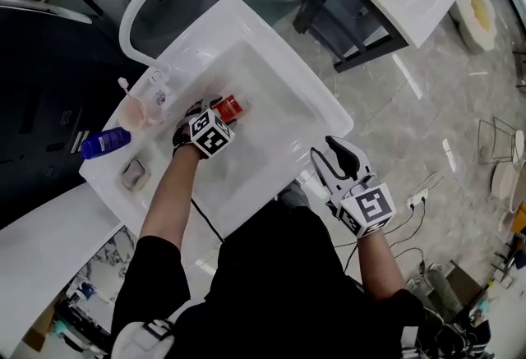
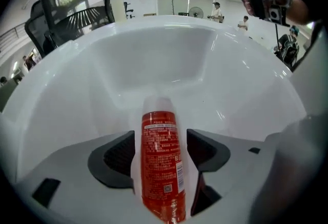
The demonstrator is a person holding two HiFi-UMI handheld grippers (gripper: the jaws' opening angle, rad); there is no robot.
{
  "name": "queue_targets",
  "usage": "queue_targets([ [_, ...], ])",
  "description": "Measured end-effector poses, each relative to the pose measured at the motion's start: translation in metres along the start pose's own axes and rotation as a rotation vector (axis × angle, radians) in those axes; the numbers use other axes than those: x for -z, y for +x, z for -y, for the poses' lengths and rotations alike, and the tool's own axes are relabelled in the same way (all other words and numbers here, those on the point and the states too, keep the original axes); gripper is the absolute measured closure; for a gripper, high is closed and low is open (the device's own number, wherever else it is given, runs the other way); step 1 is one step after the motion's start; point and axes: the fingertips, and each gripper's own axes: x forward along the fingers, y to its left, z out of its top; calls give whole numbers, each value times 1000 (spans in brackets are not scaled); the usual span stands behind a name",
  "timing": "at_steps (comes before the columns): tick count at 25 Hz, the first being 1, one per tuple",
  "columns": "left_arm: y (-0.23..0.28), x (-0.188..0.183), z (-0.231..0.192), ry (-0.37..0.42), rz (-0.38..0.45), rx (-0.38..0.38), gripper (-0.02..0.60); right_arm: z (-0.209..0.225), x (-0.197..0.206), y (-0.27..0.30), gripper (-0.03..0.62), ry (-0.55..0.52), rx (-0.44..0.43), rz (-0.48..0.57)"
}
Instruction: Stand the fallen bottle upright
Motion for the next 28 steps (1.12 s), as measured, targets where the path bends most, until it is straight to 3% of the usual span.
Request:
queue_targets([
  [9,27,6,0,-11,-83,86,258,6,15,-3,431,69,39,-25],
  [15,39,8,1,39,-126,103,255,13,12,-11,436,69,67,-22],
  [21,46,12,4,38,-168,161,253,20,23,-22,437,64,96,-41],
  [28,49,12,4,41,-209,117,252,17,25,-22,441,75,98,-42],
])
